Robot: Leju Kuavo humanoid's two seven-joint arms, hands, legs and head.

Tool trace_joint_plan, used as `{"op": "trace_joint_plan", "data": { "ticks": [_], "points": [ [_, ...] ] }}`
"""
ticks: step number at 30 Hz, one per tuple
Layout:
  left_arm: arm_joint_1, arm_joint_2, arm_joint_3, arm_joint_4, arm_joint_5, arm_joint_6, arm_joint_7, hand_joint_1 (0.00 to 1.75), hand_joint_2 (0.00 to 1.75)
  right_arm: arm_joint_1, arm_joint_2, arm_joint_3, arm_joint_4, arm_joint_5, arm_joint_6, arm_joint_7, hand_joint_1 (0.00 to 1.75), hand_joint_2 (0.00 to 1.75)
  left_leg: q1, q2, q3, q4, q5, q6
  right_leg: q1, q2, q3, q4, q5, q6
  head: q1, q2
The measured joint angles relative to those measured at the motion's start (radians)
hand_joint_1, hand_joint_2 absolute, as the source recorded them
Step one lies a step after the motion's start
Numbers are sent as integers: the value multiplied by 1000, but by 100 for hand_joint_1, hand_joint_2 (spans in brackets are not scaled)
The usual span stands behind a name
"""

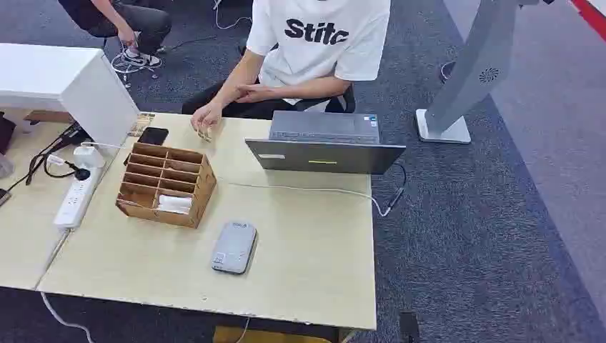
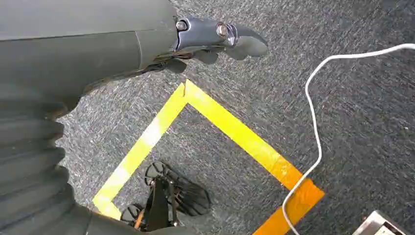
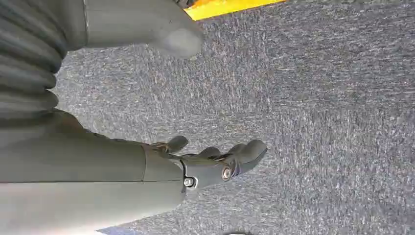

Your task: Pass the card to the sensor for recognition and then transmit it.

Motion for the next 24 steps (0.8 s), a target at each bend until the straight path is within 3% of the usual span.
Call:
{"op": "trace_joint_plan", "data": {
  "ticks": [4, 12, 20, 24],
  "points": [
    [0, 3, 3, 0, 3, 0, -15, 0, 175, 1, 0, -4, 2, -11, -6, -7, 0, 175, 0, 0, 0, 0, 0, 0, 0, 0, 0, 0, 0, 0, 0, 0],
    [4, 71, 85, 0, 79, -59, -192, 0, 175, 23, -24, -92, 3, -97, -11, -83, 0, 175, 0, 0, 0, 0, 0, 0, 0, 0, 0, 0, 0, 0, 0, 0],
    [10, 122, 171, -4, 122, -120, -272, 0, 175, 35, -85, -208, 2, -173, 0, -202, 0, 175, 0, 0, 0, 0, 0, 0, 0, 0, 0, 0, 0, 0, 1, 0],
    [12, 134, 232, -16, 147, -146, -303, 0, 175, 35, -111, -252, 1, -173, 4, -217, 0, 175, -1, 0, 0, 1, 0, 0, 0, 0, 1, 0, 1, 1, 2, 0]
  ]
}}
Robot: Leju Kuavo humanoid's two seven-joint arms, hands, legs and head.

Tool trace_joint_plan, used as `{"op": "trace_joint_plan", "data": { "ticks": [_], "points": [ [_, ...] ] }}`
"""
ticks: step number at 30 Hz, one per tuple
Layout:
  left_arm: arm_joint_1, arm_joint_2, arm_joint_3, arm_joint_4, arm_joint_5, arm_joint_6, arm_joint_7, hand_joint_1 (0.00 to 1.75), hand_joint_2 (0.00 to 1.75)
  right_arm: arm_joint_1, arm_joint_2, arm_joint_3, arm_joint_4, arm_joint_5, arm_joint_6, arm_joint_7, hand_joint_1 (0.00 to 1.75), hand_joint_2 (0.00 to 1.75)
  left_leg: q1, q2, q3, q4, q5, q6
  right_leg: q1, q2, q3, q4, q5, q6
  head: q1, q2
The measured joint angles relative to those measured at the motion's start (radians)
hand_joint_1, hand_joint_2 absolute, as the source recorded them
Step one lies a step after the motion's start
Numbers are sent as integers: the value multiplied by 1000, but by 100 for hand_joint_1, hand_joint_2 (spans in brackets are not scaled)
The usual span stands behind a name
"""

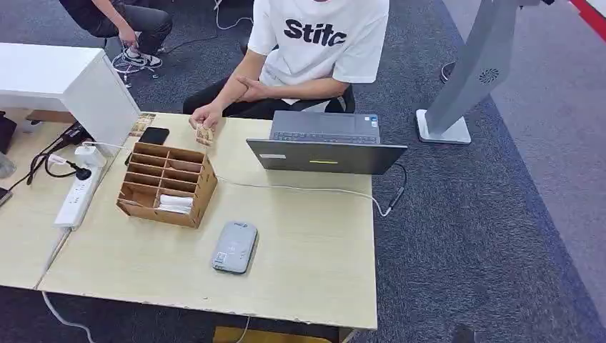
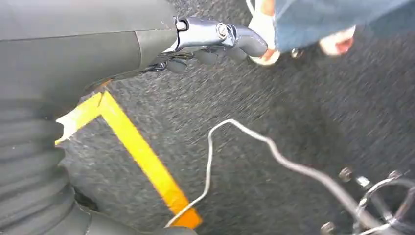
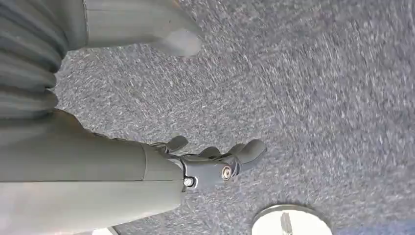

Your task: Pass the card to the sensor for recognition and then transmit it.

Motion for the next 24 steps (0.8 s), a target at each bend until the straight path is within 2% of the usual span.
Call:
{"op": "trace_joint_plan", "data": {
  "ticks": [5, 8, 12, 16, 19, 22, 24],
  "points": [
    [3, 11, 42, -21, -10, 2, -39, 0, 175, 1, -8, -29, 0, -3, -3, -5, 0, 175, 0, 0, 0, 0, 0, 0, 0, 0, 0, 0, 0, 0, -1, 0],
    [20, 11, 70, -92, -45, -5, -58, 0, 175, 3, -8, -55, 0, -12, -3, -4, 0, 175, 1, 0, 1, 0, 0, 0, 1, 0, 0, 0, 0, 0, -1, 0],
    [45, -18, 153, -292, -159, -78, -60, 0, 175, 8, -6, -90, 0, -8, -7, 5, 0, 175, 1, 0, 0, 0, 0, 0, 1, 0, 0, 0, 0, 0, -1, 0],
    [59, -82, 235, -544, -208, -134, -50, 0, 175, 11, 0, -118, 0, -1, -16, 19, 0, 175, 0, 0, 0, 0, 0, 0, 0, 0, 0, 0, 0, 0, 0, 0],
    [66, -113, 271, -652, -217, -142, -42, 0, 175, 13, 5, -127, 0, 2, -16, 21, 0, 175, 0, 0, 1, 0, 0, 0, 0, 0, 1, 0, 0, 0, 0, 0],
    [71, -134, 296, -716, -222, -151, -44, 0, 175, 13, 8, -138, 0, 3, -16, 23, 0, 175, 0, 0, 1, 0, 0, 0, 0, 0, 1, 0, 0, 0, 0, 0],
    [77, -151, 305, -772, -225, -202, -54, 0, 175, 14, 10, -142, 0, 8, -20, 37, 0, 175, 0, 0, 1, 0, 0, 0, 0, 0, 1, 0, 0, 0, 0, 0]
  ]
}}
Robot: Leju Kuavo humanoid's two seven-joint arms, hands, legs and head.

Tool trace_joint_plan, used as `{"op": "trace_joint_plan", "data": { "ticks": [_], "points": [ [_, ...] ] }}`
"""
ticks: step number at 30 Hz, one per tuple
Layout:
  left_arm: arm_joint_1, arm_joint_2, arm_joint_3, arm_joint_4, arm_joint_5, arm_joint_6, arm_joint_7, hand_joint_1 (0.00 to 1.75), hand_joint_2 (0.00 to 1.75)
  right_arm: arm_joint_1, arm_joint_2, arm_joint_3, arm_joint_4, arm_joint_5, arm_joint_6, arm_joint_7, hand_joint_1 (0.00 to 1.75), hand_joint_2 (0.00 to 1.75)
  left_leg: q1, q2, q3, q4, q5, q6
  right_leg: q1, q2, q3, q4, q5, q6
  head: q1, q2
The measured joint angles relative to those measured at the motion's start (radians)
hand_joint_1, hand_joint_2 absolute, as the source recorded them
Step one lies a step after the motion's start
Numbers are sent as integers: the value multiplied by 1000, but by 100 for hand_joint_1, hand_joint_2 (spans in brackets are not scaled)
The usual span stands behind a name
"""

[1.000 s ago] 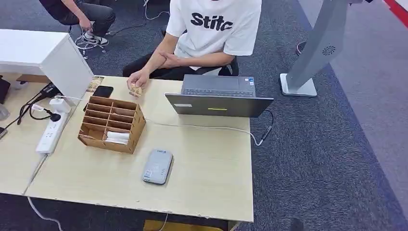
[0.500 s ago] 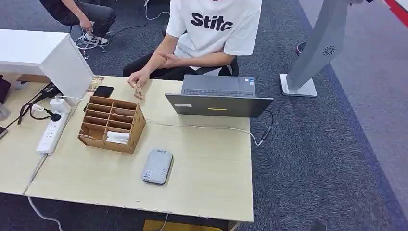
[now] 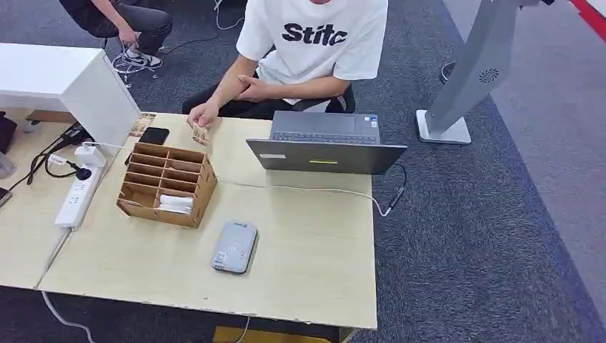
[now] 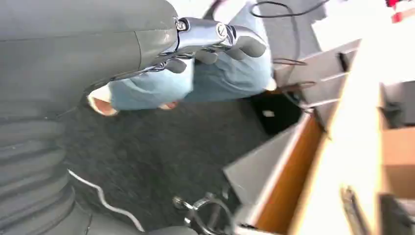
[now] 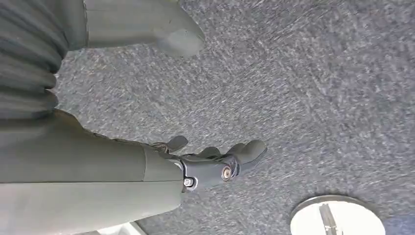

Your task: Pass the card to the sensor for recognition and then transmit it.

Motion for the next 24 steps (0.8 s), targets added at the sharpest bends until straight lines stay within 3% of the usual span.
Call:
{"op": "trace_joint_plan", "data": {
  "ticks": [2, 5, 8, 10, 13, 16, 18, 24],
  "points": [
    [8, -29, 0, -102, -20, -51, -3, 0, 175, 1, 4, -6, 0, 2, -4, 13, 0, 175, 0, 0, 0, 0, 0, 0, 0, 0, 0, 0, 0, 0, 1, 0],
    [14, -87, -9, -321, -50, -75, 8, 0, 175, 0, 14, -22, 0, 0, -9, 29, 0, 175, 0, 0, 1, 0, 0, 0, 0, 0, 0, 0, 0, 0, 0, 0],
    [53, -133, -81, -543, -36, -54, -3, 0, 175, 2, 22, -34, 0, 5, -10, 41, 0, 175, 0, 1, 1, 1, 0, 0, 0, 1, 0, 0, 0, 0, 0, 0],
    [82, -134, -164, -687, -43, 18, -7, 0, 175, 3, 26, -48, 0, 9, -7, 50, 0, 175, 0, 0, 1, 1, 0, 0, 0, 0, 0, 0, 0, 0, 0, 0],
    [100, -76, -332, -846, -75, 163, -7, 0, 175, 2, 33, -58, 0, 24, 6, 59, 0, 175, 0, -1, 1, 1, 1, 0, 0, -1, 0, 0, 0, 0, 1, 0],
    [42, 12, -476, -905, -137, 242, 36, 0, 175, -1, 40, -59, 0, 47, 25, 80, 0, 175, 0, -2, 1, 1, 3, -1, 0, -2, -1, 0, 1, -1, 0, 0],
    [-27, 80, -566, -907, -193, 260, 101, 0, 175, -5, 44, -61, 0, 60, 31, 92, 0, 175, 0, -3, 1, 0, 5, -1, 0, -4, 1, 1, 2, -2, 0, 0],
    [-207, 209, -754, -874, -250, 248, 231, 0, 175, -9, 47, -61, 1, 95, 43, 115, 0, 175, 0, -2, -2, 1, 9, 0, 0, -2, -3, 1, 7, -1, -1, 0]
  ]
}}
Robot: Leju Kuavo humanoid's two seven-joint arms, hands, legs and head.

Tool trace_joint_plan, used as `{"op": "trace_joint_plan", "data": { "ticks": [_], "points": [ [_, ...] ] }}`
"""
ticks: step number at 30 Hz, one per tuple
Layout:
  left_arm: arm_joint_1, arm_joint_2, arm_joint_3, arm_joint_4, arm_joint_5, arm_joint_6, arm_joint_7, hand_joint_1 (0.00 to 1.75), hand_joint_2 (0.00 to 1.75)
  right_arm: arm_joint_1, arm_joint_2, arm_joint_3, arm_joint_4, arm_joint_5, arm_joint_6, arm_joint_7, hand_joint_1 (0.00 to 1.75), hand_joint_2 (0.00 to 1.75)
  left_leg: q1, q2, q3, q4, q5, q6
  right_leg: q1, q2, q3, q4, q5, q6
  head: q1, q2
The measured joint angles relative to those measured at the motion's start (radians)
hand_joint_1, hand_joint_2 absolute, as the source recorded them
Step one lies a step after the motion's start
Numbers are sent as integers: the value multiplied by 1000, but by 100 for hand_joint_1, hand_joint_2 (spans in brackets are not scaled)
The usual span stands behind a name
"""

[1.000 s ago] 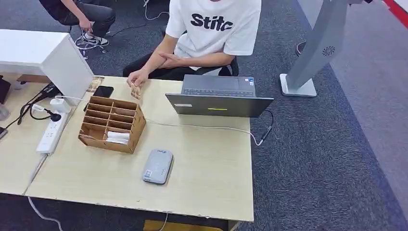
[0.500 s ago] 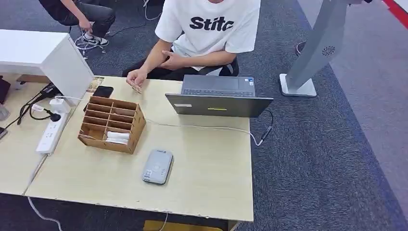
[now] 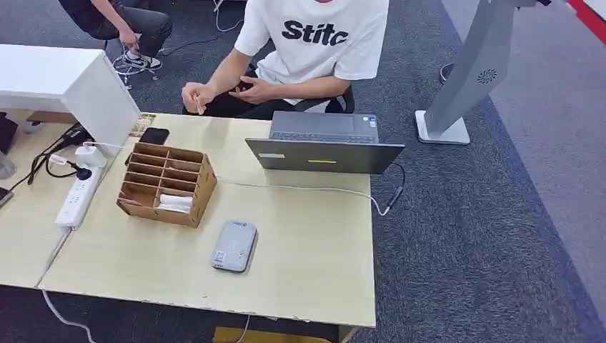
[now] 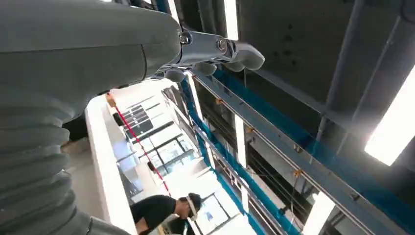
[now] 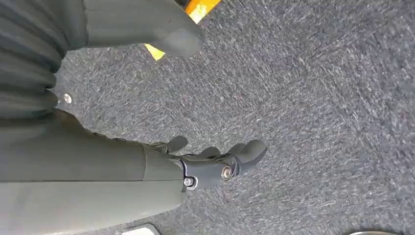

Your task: Pass the card to the sensor for recognition and then transmit it.

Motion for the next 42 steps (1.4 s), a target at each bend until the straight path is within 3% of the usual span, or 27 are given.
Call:
{"op": "trace_joint_plan", "data": {
  "ticks": [2, 4, 6, 10, 17, 19, 21, 24, 27, 31, 36, 42],
  "points": [
    [-62, 32, -47, 26, -34, -4, 47, 0, 175, -5, 0, 0, 0, 12, 4, 9, 0, 175, 0, 0, 0, 0, 0, 0, 0, 0, -1, 0, 0, 0, -1, 0],
    [-210, 75, -122, 104, -115, -17, 133, 0, 175, -5, 3, 0, 1, 30, 4, 26, 0, 175, 1, -2, -4, 2, 4, 1, 1, -2, -3, 0, 3, 1, -1, 0],
    [-328, 109, -182, 181, -125, -40, 192, 0, 175, -10, 3, 0, 1, 40, 6, 34, 0, 175, 0, -3, -6, 1, 5, 0, 0, -3, -3, 0, 5, 0, 3, 0],
    [-415, 134, -235, 250, -125, -47, 195, 0, 175, -6, 6, 0, 1, 45, 11, 40, 0, 175, 0, 4, -5, 1, 5, 0, 0, 3, -5, 0, 7, -1, -1, 0],
    [-459, 153, -266, 297, -127, -46, 196, 0, 175, -6, 6, 0, 1, 46, 11, 41, 0, 175, 0, 4, -6, 1, 5, 0, 0, 4, -7, 0, 7, 0, -2, 0],
    [-486, 158, -283, 325, -178, -52, 243, 0, 175, -5, 6, 1, 1, 58, 13, 50, 0, 175, 0, 4, -6, 2, 5, 0, 0, 4, -8, 0, 7, 0, -1, 0],
    [-562, 166, -312, 398, -240, -102, 317, 0, 175, -5, 6, 6, 1, 86, 15, 69, 0, 175, 0, 3, -8, 2, 6, 2, 0, 2, -10, 0, 8, 1, -1, 0],
    [-735, 169, -372, 612, -336, -142, 402, 0, 175, -9, 6, 22, 1, 130, 18, 92, 0, 175, 0, 2, -12, 2, 10, 0, 0, 2, -12, 0, 12, 0, 0, 0],
    [-863, 161, -421, 818, -383, -113, 407, 0, 175, -8, 9, 40, 2, 163, 19, 104, 0, 175, 0, 5, -12, 2, 12, -1, 0, 5, -13, 0, 15, -1, -1, 0],
    [-947, 131, -457, 988, -404, -68, 383, 0, 175, -8, 12, 62, 6, 195, 26, 116, 0, 175, 0, 5, -13, 2, 12, 0, 0, 6, -14, 0, 15, 0, -1, 0],
    [-958, 75, -497, 1072, -434, -34, 371, 0, 175, -9, 17, 84, 10, 213, 36, 133, 0, 175, 0, 3, -15, 2, 12, 0, 0, 4, -14, 0, 15, 0, 0, 0],
    [-957, 46, -512, 1105, -440, -33, 372, 0, 175, -8, 22, 93, 12, 224, 37, 138, 0, 175, 0, 5, -14, 2, 12, 0, 0, 5, -15, 0, 15, 0, 0, 0]
  ]
}}
